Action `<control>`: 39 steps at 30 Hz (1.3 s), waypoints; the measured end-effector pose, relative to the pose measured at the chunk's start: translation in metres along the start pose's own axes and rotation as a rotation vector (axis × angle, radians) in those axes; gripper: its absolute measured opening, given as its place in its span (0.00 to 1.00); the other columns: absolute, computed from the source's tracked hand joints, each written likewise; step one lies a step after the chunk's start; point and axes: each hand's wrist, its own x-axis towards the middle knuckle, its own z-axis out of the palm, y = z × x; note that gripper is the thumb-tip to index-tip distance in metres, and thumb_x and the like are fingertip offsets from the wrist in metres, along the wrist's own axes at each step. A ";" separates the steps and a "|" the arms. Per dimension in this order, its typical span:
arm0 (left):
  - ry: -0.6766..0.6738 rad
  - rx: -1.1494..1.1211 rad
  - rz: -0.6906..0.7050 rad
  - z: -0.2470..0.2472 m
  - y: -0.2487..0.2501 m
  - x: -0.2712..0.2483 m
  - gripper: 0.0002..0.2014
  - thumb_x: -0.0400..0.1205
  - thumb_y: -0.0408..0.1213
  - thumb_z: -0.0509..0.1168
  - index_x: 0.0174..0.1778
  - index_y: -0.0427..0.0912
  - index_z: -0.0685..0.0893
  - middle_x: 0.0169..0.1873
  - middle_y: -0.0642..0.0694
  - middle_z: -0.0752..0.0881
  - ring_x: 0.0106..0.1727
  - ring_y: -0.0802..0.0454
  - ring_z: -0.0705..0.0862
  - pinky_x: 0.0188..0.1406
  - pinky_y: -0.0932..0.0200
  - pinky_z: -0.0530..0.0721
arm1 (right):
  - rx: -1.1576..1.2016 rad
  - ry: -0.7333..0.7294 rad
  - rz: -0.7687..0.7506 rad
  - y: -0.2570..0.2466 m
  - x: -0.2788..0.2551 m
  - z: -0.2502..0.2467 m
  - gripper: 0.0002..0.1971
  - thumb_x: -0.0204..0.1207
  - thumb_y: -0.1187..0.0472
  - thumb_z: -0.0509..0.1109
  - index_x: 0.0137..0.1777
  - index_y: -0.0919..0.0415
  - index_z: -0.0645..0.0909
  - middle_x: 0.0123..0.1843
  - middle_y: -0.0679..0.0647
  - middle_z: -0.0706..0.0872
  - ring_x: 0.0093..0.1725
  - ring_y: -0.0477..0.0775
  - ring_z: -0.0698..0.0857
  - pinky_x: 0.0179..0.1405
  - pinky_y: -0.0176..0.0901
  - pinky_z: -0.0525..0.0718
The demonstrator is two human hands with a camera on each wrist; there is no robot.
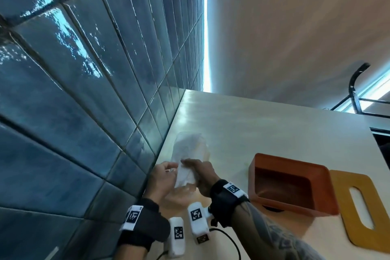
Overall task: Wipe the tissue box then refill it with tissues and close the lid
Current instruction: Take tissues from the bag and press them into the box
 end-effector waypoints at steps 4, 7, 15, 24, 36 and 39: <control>-0.011 -0.048 0.000 0.002 0.000 0.001 0.05 0.84 0.34 0.66 0.51 0.44 0.88 0.53 0.41 0.90 0.53 0.46 0.86 0.48 0.56 0.82 | 0.015 -0.048 0.021 0.001 -0.001 -0.004 0.21 0.66 0.70 0.78 0.59 0.79 0.81 0.58 0.75 0.88 0.48 0.71 0.89 0.57 0.67 0.86; 0.046 -0.173 -0.051 -0.002 0.000 0.001 0.13 0.84 0.43 0.67 0.61 0.41 0.83 0.61 0.38 0.87 0.58 0.44 0.84 0.59 0.52 0.81 | 0.078 -0.101 0.026 0.000 -0.004 -0.008 0.23 0.68 0.75 0.74 0.64 0.79 0.80 0.64 0.76 0.85 0.60 0.76 0.87 0.65 0.70 0.82; -0.462 -0.837 -0.280 -0.023 0.036 -0.010 0.28 0.81 0.56 0.67 0.64 0.33 0.85 0.60 0.29 0.88 0.65 0.31 0.85 0.71 0.32 0.77 | -0.123 -0.499 -0.035 -0.027 -0.047 -0.044 0.21 0.78 0.71 0.69 0.71 0.71 0.79 0.66 0.68 0.85 0.65 0.69 0.85 0.67 0.59 0.83; -0.255 -0.910 0.024 0.020 0.076 -0.019 0.23 0.64 0.27 0.78 0.57 0.30 0.87 0.50 0.35 0.93 0.46 0.41 0.92 0.48 0.49 0.92 | -0.024 -0.395 -0.115 -0.058 -0.099 -0.137 0.26 0.75 0.59 0.75 0.71 0.71 0.76 0.61 0.71 0.83 0.57 0.67 0.83 0.55 0.56 0.81; -0.651 -0.742 -0.081 0.098 0.133 -0.061 0.18 0.76 0.29 0.70 0.63 0.32 0.84 0.57 0.32 0.90 0.57 0.34 0.90 0.45 0.47 0.93 | 0.172 0.007 -0.468 -0.070 -0.139 -0.244 0.20 0.76 0.63 0.75 0.67 0.69 0.82 0.61 0.68 0.89 0.60 0.69 0.88 0.60 0.61 0.87; -0.680 -0.813 -0.084 0.112 0.140 -0.066 0.20 0.76 0.28 0.69 0.65 0.30 0.83 0.60 0.31 0.89 0.59 0.33 0.88 0.49 0.45 0.92 | 0.319 -0.057 -0.392 -0.070 -0.150 -0.256 0.20 0.78 0.58 0.72 0.66 0.69 0.84 0.62 0.68 0.89 0.60 0.67 0.89 0.51 0.54 0.91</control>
